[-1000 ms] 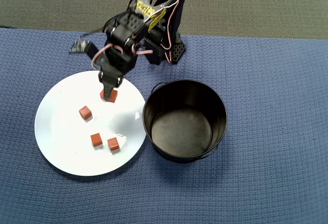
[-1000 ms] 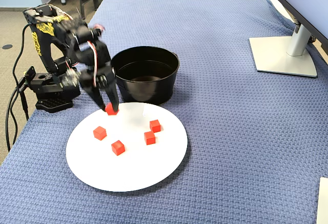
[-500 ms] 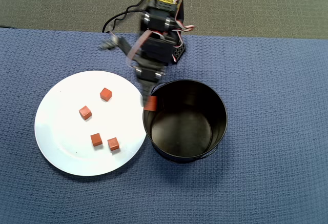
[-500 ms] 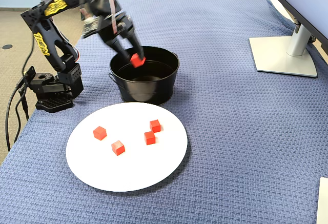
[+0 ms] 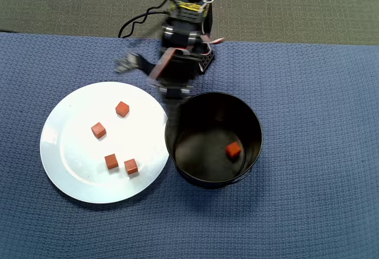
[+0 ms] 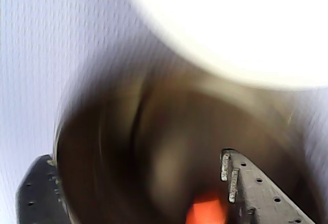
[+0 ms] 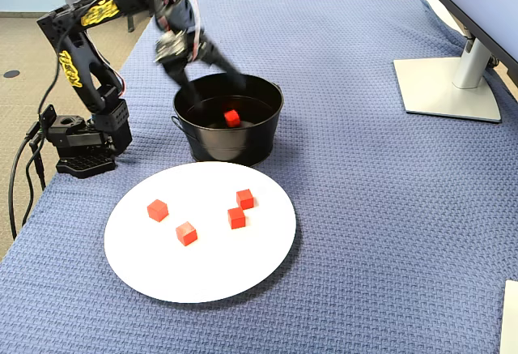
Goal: Pick up the red cubes from the white plate and place them in the black recipient
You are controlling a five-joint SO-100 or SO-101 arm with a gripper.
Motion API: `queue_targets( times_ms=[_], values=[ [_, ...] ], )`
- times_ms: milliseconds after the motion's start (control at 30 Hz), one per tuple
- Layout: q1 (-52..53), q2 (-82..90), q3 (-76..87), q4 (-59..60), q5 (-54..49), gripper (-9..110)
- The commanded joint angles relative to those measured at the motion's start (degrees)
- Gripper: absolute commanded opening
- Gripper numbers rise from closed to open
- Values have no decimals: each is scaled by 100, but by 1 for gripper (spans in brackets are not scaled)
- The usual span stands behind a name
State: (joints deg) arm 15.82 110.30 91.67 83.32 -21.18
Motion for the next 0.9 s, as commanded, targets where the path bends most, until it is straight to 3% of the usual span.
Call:
queue_targets(
  times_ms=[0,200,400,867],
  values=[
    [1635,325,422,-606,-290,27],
    [2848,-141,1521,-1450,-439,20],
    [3577,-835,1617,-1362,290,22],
    [3366,-1969,1705,-1811,132,21]
  ],
)
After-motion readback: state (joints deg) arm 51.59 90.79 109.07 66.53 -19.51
